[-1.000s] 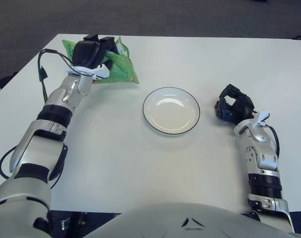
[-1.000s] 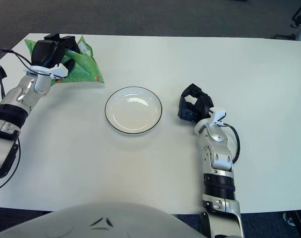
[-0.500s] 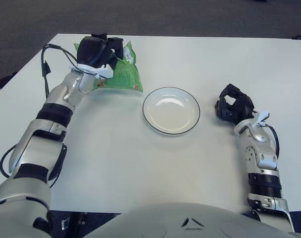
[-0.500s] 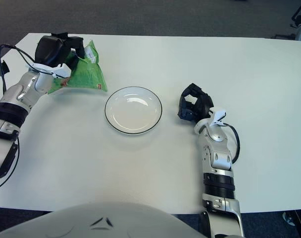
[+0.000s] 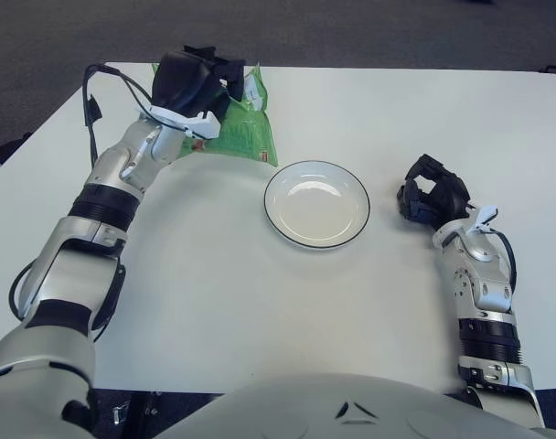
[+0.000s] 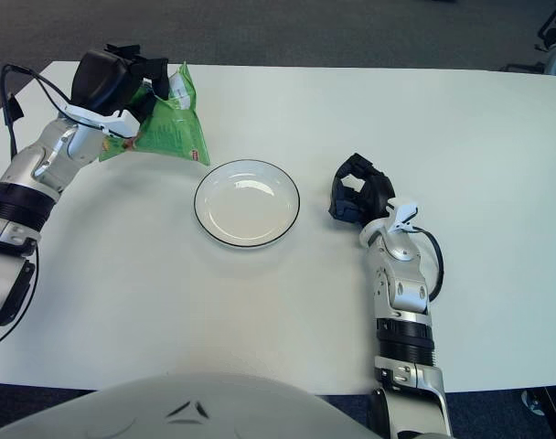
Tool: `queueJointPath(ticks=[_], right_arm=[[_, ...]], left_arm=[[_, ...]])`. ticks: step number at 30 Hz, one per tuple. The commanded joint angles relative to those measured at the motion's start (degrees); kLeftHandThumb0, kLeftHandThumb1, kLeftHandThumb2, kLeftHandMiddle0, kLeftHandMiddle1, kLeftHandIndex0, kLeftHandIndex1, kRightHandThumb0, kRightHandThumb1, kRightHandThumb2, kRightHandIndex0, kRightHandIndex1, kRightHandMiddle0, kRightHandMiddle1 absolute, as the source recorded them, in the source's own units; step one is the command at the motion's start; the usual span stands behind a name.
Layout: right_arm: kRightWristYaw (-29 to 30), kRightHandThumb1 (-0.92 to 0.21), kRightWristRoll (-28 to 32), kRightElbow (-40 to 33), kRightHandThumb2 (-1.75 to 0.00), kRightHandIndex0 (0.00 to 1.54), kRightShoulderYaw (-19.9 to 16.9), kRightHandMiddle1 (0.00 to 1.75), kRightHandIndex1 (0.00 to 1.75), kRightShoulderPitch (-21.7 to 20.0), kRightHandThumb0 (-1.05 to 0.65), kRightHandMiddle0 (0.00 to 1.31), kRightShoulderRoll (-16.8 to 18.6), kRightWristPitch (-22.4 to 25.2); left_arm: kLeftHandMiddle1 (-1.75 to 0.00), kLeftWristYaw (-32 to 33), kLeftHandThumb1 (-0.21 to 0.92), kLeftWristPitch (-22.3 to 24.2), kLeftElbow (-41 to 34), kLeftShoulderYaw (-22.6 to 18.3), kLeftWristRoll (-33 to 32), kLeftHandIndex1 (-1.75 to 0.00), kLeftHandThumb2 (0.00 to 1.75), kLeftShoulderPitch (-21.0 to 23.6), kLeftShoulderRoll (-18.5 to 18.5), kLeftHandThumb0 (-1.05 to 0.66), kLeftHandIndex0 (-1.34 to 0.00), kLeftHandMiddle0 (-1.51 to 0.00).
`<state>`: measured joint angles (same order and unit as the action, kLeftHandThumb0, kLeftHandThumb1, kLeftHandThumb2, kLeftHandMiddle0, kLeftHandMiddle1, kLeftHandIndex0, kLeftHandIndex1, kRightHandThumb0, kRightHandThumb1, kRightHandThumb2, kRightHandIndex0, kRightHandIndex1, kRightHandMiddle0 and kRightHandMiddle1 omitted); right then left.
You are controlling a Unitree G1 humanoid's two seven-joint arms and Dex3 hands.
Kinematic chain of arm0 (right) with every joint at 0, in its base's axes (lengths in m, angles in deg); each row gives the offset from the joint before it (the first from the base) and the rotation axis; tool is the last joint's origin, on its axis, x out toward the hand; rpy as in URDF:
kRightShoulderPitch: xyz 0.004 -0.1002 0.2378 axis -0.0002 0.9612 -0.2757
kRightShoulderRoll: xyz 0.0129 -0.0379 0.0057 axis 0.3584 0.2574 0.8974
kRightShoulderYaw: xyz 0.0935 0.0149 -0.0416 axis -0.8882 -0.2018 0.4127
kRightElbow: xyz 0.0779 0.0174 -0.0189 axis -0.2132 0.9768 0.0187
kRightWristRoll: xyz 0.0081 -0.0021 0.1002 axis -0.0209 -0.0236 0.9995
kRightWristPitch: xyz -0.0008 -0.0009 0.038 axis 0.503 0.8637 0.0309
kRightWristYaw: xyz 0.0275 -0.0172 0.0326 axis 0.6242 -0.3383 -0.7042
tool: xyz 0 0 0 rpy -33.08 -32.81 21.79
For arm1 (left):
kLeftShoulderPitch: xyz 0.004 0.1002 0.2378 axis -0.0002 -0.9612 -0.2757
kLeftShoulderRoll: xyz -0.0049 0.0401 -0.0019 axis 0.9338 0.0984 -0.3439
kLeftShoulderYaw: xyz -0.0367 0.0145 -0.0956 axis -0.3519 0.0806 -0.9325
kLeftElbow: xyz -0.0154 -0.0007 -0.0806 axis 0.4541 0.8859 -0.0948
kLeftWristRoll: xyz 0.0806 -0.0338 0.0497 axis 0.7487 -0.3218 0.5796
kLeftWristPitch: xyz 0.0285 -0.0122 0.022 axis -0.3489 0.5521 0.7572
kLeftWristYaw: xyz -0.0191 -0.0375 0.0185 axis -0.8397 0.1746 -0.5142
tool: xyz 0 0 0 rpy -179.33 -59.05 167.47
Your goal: Put the snack into the plate.
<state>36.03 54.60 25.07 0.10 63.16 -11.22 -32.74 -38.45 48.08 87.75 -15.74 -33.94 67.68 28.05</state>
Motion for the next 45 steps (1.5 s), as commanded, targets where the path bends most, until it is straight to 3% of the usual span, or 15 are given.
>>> queueJointPath(ticks=[1, 17, 29, 39, 45], right_arm=[[0.06, -0.34, -0.09, 4.73, -1.29, 1.28, 0.30, 1.75, 1.75, 3.11, -0.47, 0.60, 1.02, 2.29], [-0.10, -0.34, 0.35, 5.22, -1.29, 1.28, 0.15, 1.75, 1.75, 3.02, -0.47, 0.60, 1.32, 1.51], [-0.49, -0.34, 0.39, 5.49, -1.28, 1.28, 0.10, 1.75, 1.75, 2.90, -0.47, 0.59, 1.24, 1.27], [-0.46, -0.35, -0.14, 6.46, -1.28, 1.27, 0.29, 1.75, 1.75, 2.54, -0.47, 0.59, 0.81, 1.01], [-0.49, -0.35, 0.04, 6.97, -1.27, 1.28, 0.35, 1.75, 1.75, 2.42, -0.47, 0.59, 1.01, 0.49]], left_arm=[[-1.75, -0.67, -0.01, -1.07, -0.42, 0.11, 0.75, -1.75, 1.71, 2.59, -0.52, 0.63, -1.14, -0.89], [-1.75, -8.56, 0.07, -1.41, -4.05, -1.45, -4.11, -1.75, 1.62, 3.16, -4.22, 0.58, -1.08, -0.82], [-1.75, -8.76, 0.11, -1.69, -4.16, -1.59, -2.44, -1.75, 1.57, 3.96, -4.52, 0.56, -1.03, -0.78], [-1.75, -9.19, 0.11, 0.53, -6.56, -1.36, -1.54, -1.75, 1.57, 5.11, -7.05, 0.56, -1.06, -0.78], [-1.75, -8.97, 0.09, -0.90, -6.02, -1.39, -2.35, -1.75, 1.59, 6.02, -8.30, 0.57, -1.08, -0.79]])
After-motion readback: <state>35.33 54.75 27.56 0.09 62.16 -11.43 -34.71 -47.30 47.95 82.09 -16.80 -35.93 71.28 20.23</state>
